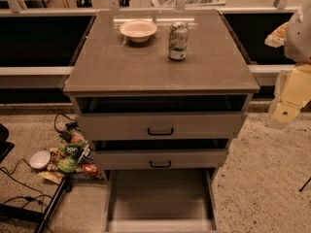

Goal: Close bottom drawer

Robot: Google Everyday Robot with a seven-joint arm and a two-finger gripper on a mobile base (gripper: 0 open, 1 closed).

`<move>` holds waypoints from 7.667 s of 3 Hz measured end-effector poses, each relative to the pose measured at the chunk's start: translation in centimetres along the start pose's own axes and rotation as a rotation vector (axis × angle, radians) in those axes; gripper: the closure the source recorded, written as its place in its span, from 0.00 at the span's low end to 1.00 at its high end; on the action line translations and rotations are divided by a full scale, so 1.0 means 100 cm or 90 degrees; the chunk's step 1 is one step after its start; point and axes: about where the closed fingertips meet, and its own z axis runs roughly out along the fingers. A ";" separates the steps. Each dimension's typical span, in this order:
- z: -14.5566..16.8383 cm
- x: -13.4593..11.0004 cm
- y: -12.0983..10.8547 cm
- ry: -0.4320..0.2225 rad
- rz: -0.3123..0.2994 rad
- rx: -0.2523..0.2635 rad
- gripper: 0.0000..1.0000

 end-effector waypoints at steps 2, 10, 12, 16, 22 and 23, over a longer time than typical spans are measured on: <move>0.009 0.000 0.003 -0.009 0.007 0.006 0.00; 0.422 0.097 0.192 -0.161 0.242 -0.085 0.00; 0.559 0.131 0.231 -0.175 0.323 -0.120 0.41; 0.678 0.156 0.353 -0.201 0.463 -0.262 1.00; 0.794 0.074 0.342 -0.423 0.316 -0.358 1.00; 0.793 0.067 0.284 -0.443 0.292 -0.304 1.00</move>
Offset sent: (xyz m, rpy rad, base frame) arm -0.0001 0.0040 -0.0294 0.0394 -0.0079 -0.0216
